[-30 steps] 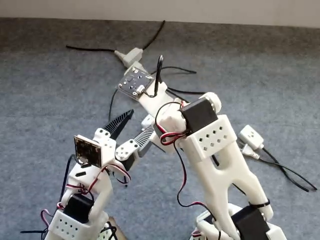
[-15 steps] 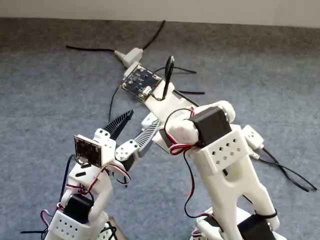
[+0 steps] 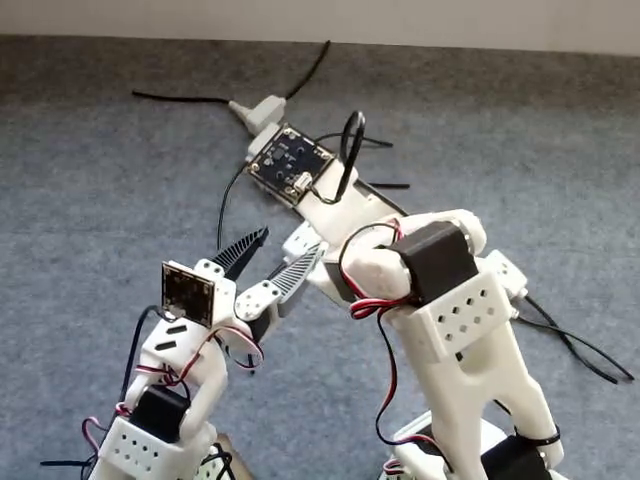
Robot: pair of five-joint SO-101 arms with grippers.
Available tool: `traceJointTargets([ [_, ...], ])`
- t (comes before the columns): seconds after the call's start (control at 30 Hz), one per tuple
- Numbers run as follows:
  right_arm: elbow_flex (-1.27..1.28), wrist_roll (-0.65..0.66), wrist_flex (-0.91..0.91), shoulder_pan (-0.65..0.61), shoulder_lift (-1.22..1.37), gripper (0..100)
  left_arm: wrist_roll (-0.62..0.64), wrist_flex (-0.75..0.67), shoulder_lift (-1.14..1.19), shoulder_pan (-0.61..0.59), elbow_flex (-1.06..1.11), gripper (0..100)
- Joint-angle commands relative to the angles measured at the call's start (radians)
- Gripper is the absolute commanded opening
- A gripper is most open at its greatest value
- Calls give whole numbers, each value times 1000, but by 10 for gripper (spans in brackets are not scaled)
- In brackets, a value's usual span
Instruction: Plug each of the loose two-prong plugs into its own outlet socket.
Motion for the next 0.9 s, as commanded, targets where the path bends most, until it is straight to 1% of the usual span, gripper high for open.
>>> traceJointTargets([
  [0.0, 27, -5, 31, 22, -28, 7, 3, 2, -7, -79, 18, 274],
  [0.1, 61, -5, -10, 70, -28, 7, 3, -6, -8, -202, 18, 274],
  [0.23, 154, -6, -111, 119, -28, 7, 5, -9, -12, -355, 18, 274],
  [0.33, 236, -6, -171, 122, -28, 7, 5, -29, -8, -429, 18, 274],
  [0.43, 302, -6, -213, 122, -28, 7, 5, -28, -8, -443, 18, 274],
  [0.6, 446, -3, -231, 125, -27, 7, 5, -25, -8, -443, 18, 274],
  [0.77, 651, 106, -236, 125, -27, 9, 5, -23, -8, -440, 18, 274],
  [0.87, 733, 117, -237, 125, -28, 18, 5, -23, -8, -438, 18, 274],
])
